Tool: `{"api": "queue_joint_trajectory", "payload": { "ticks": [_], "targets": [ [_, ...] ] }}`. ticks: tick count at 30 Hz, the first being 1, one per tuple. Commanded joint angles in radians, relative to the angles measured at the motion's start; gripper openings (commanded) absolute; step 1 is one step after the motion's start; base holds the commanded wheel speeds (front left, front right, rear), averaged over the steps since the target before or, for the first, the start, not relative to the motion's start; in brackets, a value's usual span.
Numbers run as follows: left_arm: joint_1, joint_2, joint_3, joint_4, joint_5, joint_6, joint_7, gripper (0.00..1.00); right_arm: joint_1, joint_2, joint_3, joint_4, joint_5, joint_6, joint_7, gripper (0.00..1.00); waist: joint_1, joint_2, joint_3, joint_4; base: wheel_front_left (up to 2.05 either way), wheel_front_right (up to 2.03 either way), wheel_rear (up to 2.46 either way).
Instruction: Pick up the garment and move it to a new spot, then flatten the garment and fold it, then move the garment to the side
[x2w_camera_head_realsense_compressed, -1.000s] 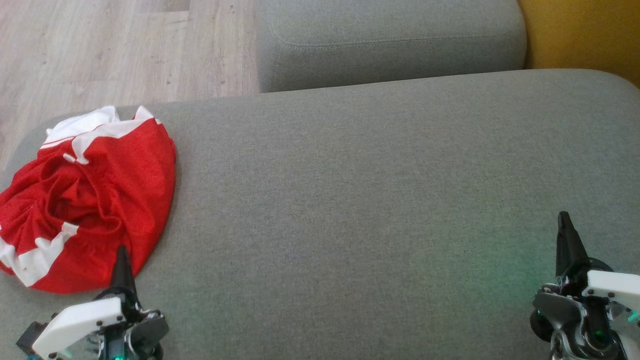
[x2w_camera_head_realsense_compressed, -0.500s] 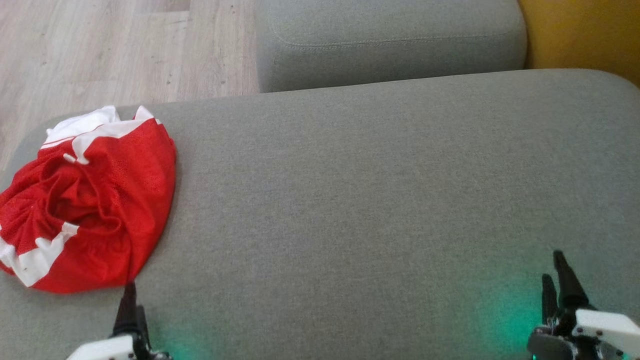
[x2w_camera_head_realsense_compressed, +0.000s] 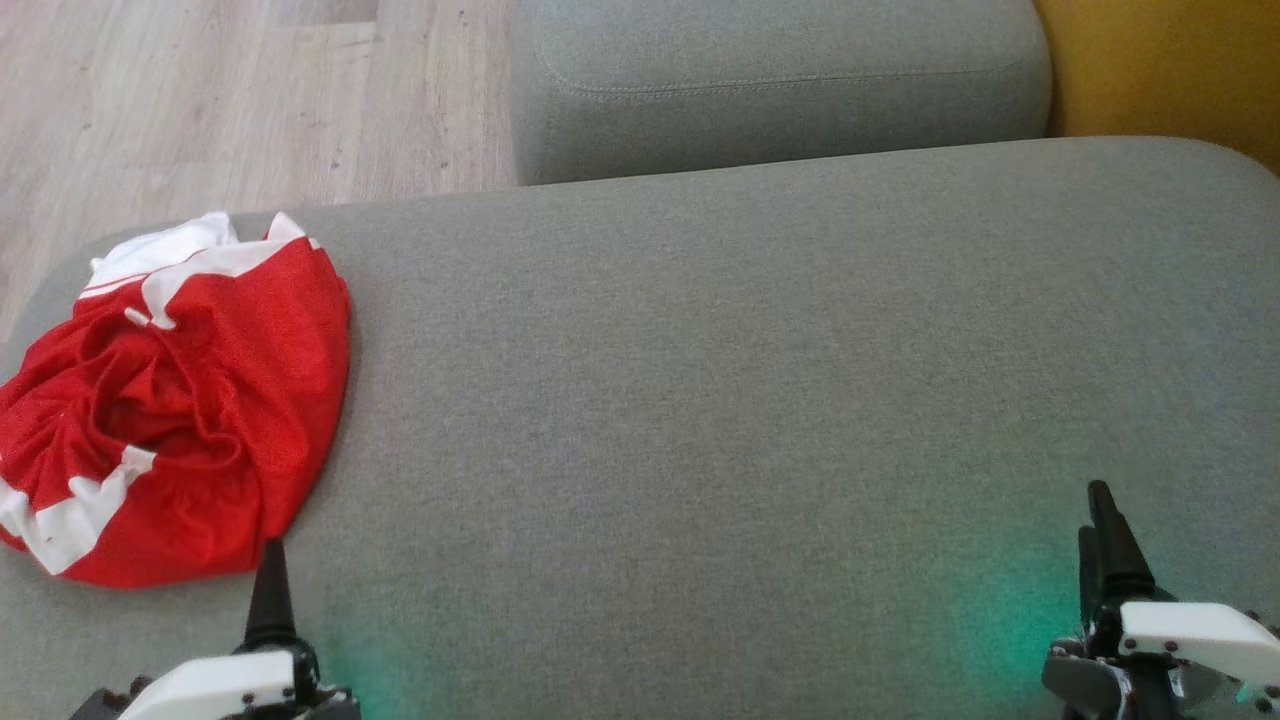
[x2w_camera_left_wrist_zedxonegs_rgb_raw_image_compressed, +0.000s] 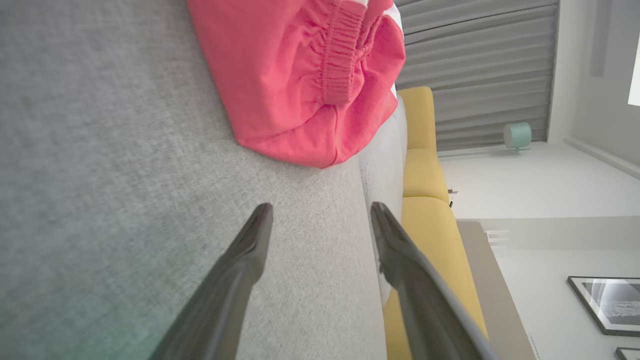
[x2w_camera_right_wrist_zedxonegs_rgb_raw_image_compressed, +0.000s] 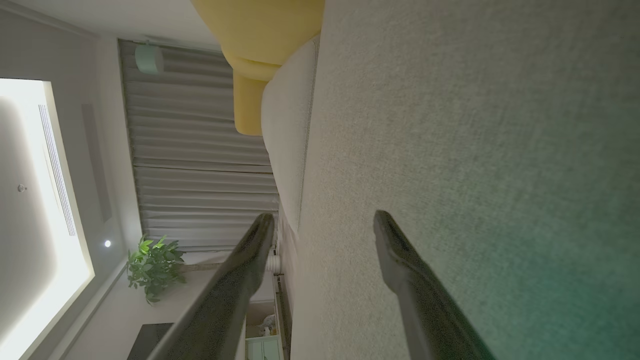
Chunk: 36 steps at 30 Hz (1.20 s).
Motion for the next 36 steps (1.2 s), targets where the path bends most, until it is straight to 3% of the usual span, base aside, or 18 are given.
{"api": "queue_joint_trajectory", "payload": {
  "ticks": [1, 36],
  "targets": [
    [-0.052, 0.003, -0.003, -0.042, 0.032, 0.010, -0.014, 1.00, -0.047, -0.006, 0.010, -0.040, -0.034, 0.001, -0.013, 1.00, 0.0000, 0.0000, 0.000, 0.000, 0.00, 0.00, 0.00],
    [-0.085, 0.005, -0.113, -0.108, 0.450, 0.067, -0.114, 1.00, -0.077, -0.006, 0.103, -0.070, -0.504, 0.004, -0.113, 1.00, 0.0000, 0.0000, -0.018, -0.008, 0.00, 0.00, 0.00]
  ]
}}
